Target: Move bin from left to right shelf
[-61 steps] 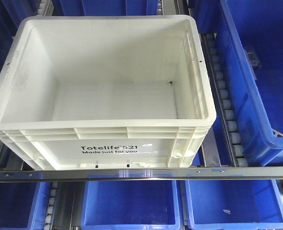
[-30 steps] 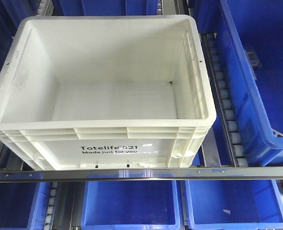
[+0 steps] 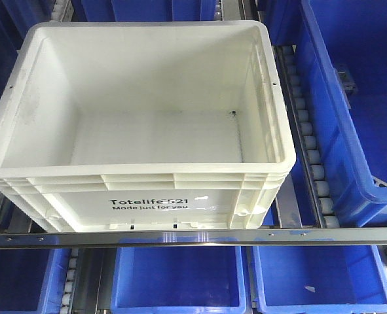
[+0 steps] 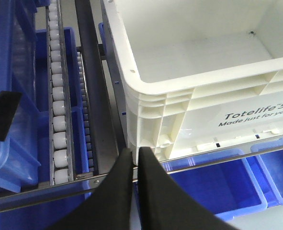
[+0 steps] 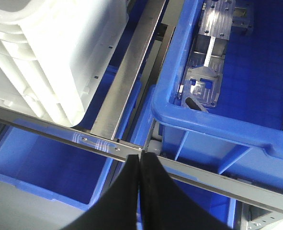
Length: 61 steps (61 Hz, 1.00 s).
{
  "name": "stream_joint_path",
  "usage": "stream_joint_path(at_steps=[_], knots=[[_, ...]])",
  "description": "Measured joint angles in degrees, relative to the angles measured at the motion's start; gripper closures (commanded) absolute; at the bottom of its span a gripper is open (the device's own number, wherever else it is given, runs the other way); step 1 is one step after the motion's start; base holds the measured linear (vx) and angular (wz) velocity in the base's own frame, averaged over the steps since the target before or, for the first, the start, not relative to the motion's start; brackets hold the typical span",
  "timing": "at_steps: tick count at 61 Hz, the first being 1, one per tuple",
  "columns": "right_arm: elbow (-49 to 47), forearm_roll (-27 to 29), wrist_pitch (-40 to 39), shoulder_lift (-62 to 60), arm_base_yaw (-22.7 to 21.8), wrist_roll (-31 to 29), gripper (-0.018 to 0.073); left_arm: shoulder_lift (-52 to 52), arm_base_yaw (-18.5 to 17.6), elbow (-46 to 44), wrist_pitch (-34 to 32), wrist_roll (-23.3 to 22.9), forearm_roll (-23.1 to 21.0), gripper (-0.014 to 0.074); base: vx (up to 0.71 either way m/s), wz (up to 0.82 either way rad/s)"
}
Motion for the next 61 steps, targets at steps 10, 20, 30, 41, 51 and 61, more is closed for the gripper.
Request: stream_joint_path(at_steps=[10,20,30,41,51,61], knots=[[0.0,0.0,0.2,0.0,0.0,0.0,0.0568,0.0,0.0,0.0,0.6,0.0,0.0,0.0603,0.00,0.00],[0.0,0.0,0.3,0.0,0.0,0.0,0.0568,0.0,0.0,0.0,0.8,0.0,0.0,0.0603,0.00,0.00],[0.0,0.0,0.3,0.0,0.0,0.0,0.0568,0.0,0.0,0.0,0.9,0.0,0.0,0.0603,0.00,0.00],[0.0,0.0,0.3,0.0,0.0,0.0,0.0568,-4.5,1.1,4.9,-5.1,0.0,0.9,0.0603,0.00,0.00],[0.0,0.2,0.3,0.0,0.0,0.0,0.0568,-10.9,5.5,18.0,-22.2,0.0,0.4,0.0603,0.00,0.00],[0.0,0.2,0.3,0.0,0.0,0.0,0.0568,-14.9,9.2,29.2,-37.9,0.0,-2.8,0.0603,0.00,0.00]])
